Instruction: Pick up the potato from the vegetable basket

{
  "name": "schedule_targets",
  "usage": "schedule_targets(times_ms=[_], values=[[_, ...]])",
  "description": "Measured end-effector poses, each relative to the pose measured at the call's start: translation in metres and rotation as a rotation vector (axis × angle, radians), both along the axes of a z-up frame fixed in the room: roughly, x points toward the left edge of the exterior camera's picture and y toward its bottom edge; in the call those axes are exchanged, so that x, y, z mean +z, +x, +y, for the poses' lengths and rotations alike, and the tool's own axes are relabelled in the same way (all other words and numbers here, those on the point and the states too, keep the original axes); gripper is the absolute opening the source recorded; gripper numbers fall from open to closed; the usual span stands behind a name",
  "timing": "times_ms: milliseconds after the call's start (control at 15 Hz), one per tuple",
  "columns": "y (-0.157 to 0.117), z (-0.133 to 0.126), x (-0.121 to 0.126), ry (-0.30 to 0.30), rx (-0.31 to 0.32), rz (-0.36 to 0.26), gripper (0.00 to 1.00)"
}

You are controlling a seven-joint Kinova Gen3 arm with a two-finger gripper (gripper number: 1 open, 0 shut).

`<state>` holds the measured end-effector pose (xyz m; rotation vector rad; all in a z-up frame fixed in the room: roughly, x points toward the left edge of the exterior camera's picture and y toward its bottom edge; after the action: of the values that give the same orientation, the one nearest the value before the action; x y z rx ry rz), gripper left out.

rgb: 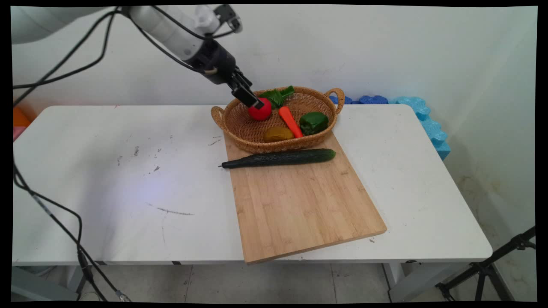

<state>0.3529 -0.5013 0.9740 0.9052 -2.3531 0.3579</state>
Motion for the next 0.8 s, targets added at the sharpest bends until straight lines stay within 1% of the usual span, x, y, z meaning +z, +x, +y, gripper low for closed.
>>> schedule_targets(times_ms=[200,533,800], values=[[-0.009,-0.015,-0.012,0.017,-0.002,-0.036,1.00],[-0.029,-0.043,-0.039,0.060,-0.033,-0.103,1.00],[-0.041,-0.058,-0.055,0.087,-0.057,-0.131,1.00]])
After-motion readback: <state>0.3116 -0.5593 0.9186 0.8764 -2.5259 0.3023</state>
